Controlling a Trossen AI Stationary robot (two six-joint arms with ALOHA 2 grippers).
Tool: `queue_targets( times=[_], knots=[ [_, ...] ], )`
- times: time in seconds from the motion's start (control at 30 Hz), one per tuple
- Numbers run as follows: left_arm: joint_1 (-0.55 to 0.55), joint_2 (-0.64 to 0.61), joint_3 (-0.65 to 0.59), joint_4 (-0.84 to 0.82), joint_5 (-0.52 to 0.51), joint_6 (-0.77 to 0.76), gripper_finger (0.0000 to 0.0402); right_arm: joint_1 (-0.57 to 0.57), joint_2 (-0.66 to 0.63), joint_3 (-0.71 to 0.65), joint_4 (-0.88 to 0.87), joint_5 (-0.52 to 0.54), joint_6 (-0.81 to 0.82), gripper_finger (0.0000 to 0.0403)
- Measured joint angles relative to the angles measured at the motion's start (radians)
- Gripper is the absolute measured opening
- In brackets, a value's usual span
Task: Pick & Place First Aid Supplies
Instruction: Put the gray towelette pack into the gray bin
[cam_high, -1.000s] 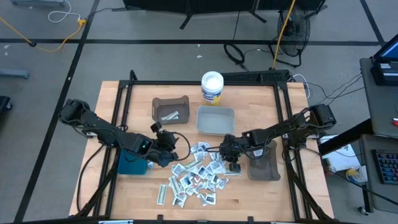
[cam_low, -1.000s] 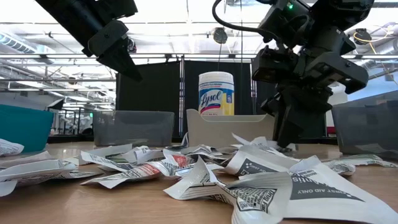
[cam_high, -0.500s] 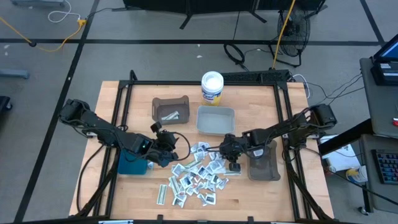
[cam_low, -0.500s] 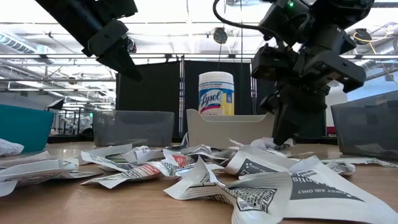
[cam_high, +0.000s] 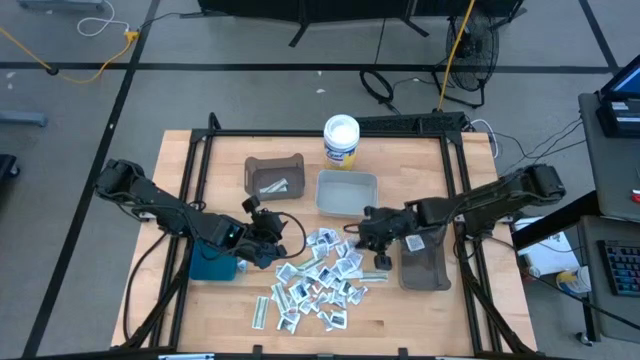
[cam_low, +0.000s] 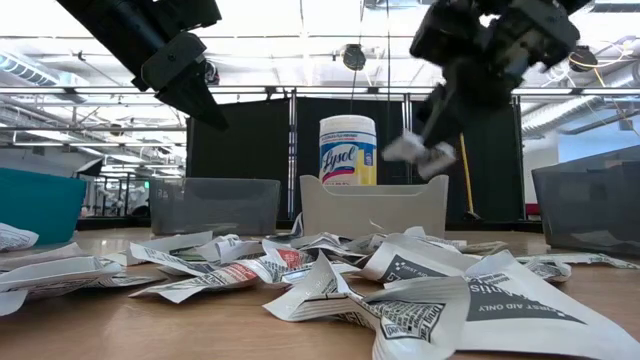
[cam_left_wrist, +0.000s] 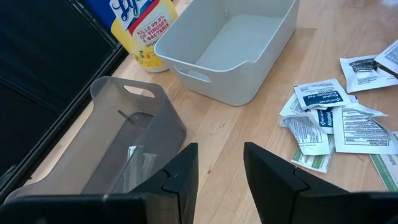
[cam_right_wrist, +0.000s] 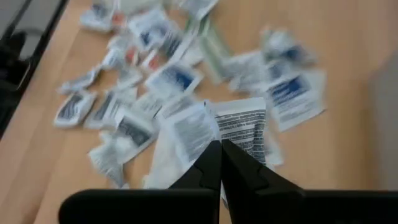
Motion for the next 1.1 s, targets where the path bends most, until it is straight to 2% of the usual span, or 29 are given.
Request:
queue_targets(
  times=[0.17,0.47,0.57,0.87,1.1],
  knots=[
    [0.0,0.0,0.0,0.002,0.0,0.0,0.0134,-0.088,-0.077,0.0,-0.047,0.092,-0.068,0.0],
    [0.001,0.0,0.0,0.024,0.0,0.011,0.0134,-0.336,-0.106,0.0,-0.067,0.09,-0.114,0.0],
    [0.001,0.0,0.0,0.024,-0.001,0.016,0.0134,-0.393,-0.074,0.0,-0.064,0.039,-0.128,0.0],
    [0.003,0.0,0.0,0.031,-0.01,0.044,0.0134,-0.413,0.074,0.007,-0.045,0.01,-0.155,0.0],
    [0.003,0.0,0.0,0.031,-0.01,0.056,0.0134,-0.413,0.109,0.027,-0.066,0.01,-0.155,0.0]
  ],
)
